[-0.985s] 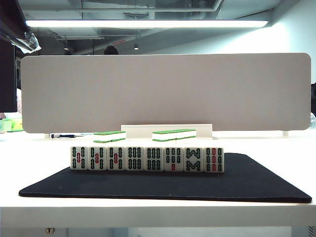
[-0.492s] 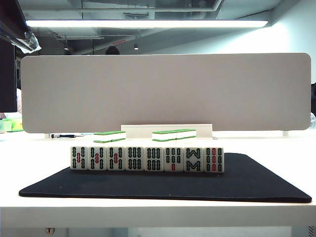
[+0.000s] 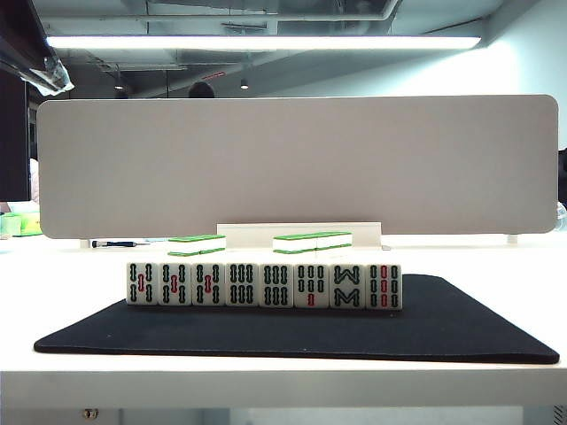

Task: Take a mahjong tile from your hand cards and play it out.

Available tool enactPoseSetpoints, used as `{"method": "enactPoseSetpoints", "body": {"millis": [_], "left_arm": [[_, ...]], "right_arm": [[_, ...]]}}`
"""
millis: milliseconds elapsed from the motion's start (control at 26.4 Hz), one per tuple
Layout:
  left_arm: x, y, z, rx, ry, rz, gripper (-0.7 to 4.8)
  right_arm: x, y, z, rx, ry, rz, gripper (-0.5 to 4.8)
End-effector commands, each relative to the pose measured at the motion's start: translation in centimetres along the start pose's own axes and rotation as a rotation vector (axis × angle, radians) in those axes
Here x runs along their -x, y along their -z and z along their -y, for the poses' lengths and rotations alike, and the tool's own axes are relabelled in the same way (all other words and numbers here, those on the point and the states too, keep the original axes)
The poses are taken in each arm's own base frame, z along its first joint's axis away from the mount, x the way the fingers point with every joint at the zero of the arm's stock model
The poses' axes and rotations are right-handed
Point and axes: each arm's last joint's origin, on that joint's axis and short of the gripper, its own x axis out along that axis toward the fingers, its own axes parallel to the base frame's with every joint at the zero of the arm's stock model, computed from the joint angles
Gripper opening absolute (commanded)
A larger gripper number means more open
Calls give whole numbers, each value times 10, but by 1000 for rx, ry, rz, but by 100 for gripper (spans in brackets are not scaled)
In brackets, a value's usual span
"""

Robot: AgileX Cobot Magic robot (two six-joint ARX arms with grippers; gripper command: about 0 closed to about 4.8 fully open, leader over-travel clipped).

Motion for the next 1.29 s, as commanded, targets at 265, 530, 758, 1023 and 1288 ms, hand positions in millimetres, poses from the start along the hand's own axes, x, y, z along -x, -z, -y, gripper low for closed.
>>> {"method": "enactPoseSetpoints", "body": {"millis": [265,530,758,1023,1288], "left_arm": [[1,-2,0,-2,-5,10,30],[1,-2,0,-2,-5,10,30],[1,-2,0,-2,-5,10,30],[2,-4,-1,-45,-27,29,30],[35,-18,0,-228,-210,294,29]], "right_arm": [[0,1,0,-10,-6,2,-1],[0,1,0,-10,-5,2,-1],[0,1,0,-10,-5,2,-1],[0,1,0,-10,-6,2,-1],[0,1,0,-10,-5,2,-1]]}}
